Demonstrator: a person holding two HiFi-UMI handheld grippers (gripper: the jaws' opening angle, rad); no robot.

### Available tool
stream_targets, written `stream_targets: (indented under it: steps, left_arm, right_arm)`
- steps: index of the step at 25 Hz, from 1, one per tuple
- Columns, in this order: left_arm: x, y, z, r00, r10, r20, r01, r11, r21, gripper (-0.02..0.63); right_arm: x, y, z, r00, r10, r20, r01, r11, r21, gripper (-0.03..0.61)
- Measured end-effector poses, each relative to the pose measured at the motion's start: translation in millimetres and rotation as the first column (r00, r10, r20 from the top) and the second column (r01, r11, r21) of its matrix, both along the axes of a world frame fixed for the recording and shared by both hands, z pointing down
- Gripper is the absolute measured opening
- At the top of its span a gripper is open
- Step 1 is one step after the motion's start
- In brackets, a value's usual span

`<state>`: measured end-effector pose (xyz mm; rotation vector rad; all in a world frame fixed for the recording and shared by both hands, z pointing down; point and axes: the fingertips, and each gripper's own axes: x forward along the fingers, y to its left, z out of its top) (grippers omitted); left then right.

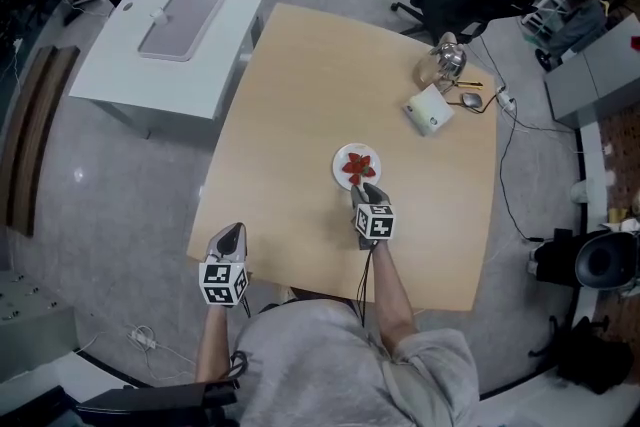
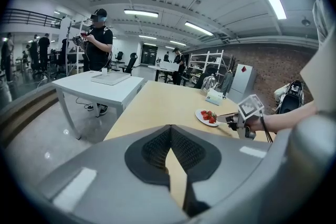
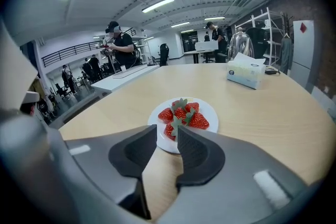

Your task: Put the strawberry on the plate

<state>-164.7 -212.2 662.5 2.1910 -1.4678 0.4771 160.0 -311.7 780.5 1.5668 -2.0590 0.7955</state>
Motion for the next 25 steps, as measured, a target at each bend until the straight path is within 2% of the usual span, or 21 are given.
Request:
stream_targets:
  steps: [10,25]
  left_arm:
    - [-2,24,-8,1.000,0.025,-0.007,-0.025,0.999,0.035,0.020]
    - [0,76,-35,0.997,0.072,-0.035,-0.068,0.991,0.117,0.020]
  right_arm:
    - [-2,32,-24,1.000,0.021,0.000,-0.021,0.997,0.077,0.046]
    - [-16,110,-93,0.998,0.052,0.025,-0.057,0.968,0.244,0.008]
